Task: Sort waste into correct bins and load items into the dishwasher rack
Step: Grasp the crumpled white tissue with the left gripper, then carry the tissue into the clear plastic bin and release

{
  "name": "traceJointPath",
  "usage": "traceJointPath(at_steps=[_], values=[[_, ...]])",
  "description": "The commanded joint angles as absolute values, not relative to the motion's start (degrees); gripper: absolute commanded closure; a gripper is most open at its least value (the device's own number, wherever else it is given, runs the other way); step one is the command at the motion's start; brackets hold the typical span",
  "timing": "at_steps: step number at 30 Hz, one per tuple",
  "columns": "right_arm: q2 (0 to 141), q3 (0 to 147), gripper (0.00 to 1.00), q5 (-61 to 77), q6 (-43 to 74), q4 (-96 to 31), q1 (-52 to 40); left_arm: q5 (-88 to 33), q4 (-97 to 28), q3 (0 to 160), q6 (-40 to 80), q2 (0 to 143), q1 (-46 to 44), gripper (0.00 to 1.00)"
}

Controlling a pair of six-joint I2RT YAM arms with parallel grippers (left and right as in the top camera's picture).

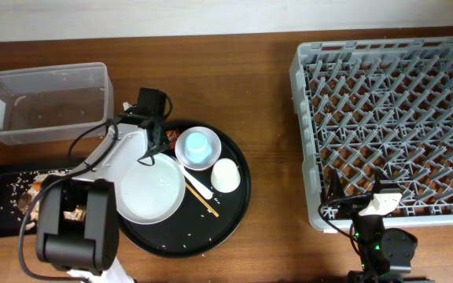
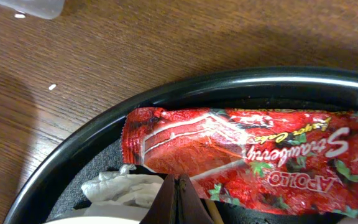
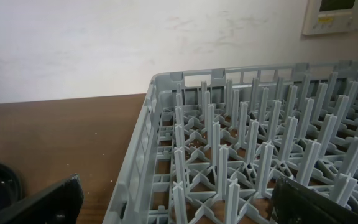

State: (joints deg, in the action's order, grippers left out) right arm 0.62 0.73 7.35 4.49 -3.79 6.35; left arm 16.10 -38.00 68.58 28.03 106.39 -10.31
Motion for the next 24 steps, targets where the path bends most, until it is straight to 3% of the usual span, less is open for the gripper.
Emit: traceJointPath(at_steps=[1, 5, 11, 15, 16, 17, 18, 24], values=[[0.2, 0.3, 0.01, 6.9, 4.5, -3.9, 6.8, 16.0, -38.9, 69.4, 27.3, 107.1, -9.9, 0.99], [0.2, 0.3, 0.01, 6.9, 4.5, -3.9, 6.8, 14.7, -44.0, 69.7, 27.3, 107.1, -9.9, 1.00], [0.2, 0.3, 0.01, 6.9, 4.5, -3.9, 6.8, -1.1, -49.2, 71.4, 23.7, 100.1, -10.0, 1.00], [0.2, 0.3, 0.01, 6.9, 4.5, -3.9, 6.8, 2.9, -45.2, 71.4, 23.8, 94.9, -8.4, 0.98], [0.2, 0.3, 0.01, 6.9, 4.5, -3.9, 6.8, 3.2, -43.7, 71.4, 23.9, 94.5, -7.0, 0.85], [0.2, 0.3, 0.01, 6.9, 4.5, -3.9, 6.8, 3.2, -43.8, 71.4, 23.9, 94.7, -5.4, 0.63], [0.2, 0.3, 0.01, 6.9, 4.5, -3.9, 6.8, 3.2, -45.4, 71.4, 23.7, 95.4, -4.0, 0.50], [0.2, 0.3, 0.01, 6.9, 4.5, -3.9, 6.8, 0.9, -49.0, 71.4, 16.8, 101.8, -2.9, 0.47]])
